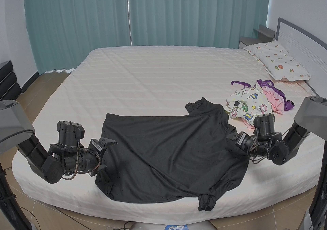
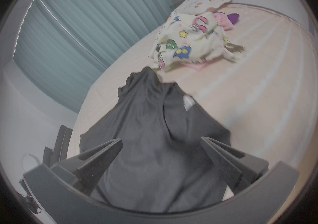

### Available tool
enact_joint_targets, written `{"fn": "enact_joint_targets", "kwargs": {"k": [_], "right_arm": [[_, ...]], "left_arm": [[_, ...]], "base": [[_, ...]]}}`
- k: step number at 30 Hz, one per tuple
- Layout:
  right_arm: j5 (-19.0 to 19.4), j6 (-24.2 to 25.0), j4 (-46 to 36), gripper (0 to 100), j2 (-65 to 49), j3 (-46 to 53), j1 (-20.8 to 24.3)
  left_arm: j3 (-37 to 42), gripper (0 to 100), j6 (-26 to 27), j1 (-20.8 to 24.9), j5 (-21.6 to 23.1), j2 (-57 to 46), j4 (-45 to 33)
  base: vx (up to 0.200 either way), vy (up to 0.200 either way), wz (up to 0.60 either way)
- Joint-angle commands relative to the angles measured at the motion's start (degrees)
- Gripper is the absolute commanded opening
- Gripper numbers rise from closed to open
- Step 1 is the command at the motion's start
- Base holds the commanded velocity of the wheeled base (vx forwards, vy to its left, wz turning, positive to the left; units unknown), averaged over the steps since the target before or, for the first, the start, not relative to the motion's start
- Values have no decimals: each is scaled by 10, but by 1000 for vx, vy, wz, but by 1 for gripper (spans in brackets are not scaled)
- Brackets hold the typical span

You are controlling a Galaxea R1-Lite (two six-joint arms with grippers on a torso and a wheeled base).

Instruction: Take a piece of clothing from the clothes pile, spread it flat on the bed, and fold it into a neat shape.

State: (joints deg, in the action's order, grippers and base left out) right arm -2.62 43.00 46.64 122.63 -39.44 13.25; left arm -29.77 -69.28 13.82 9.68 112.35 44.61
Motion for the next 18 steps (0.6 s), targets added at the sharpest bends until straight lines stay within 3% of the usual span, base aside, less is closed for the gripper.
{"fn": "enact_joint_targets", "kwargs": {"k": [1, 6, 13, 14, 18], "right_arm": [[9, 47, 34, 100, -70, 102, 19], [62, 104, 77, 100, -46, 129, 9], [63, 100, 174, 100, 2, 159, 7], [63, 99, 196, 100, 12, 166, 9], [65, 99, 202, 100, 16, 169, 12]], "left_arm": [[43, 100, 9, 9, -5, -16, -5], [31, 100, 46, 1, -30, 23, 0], [-7, 100, 37, 11, -81, 84, 63], [-10, 100, 37, 31, -92, 100, 83], [-11, 100, 36, 49, -96, 107, 111]], "base": [[0, 0, 0], [0, 0, 0], [0, 0, 0], [0, 0, 0], [0, 0, 0]]}}
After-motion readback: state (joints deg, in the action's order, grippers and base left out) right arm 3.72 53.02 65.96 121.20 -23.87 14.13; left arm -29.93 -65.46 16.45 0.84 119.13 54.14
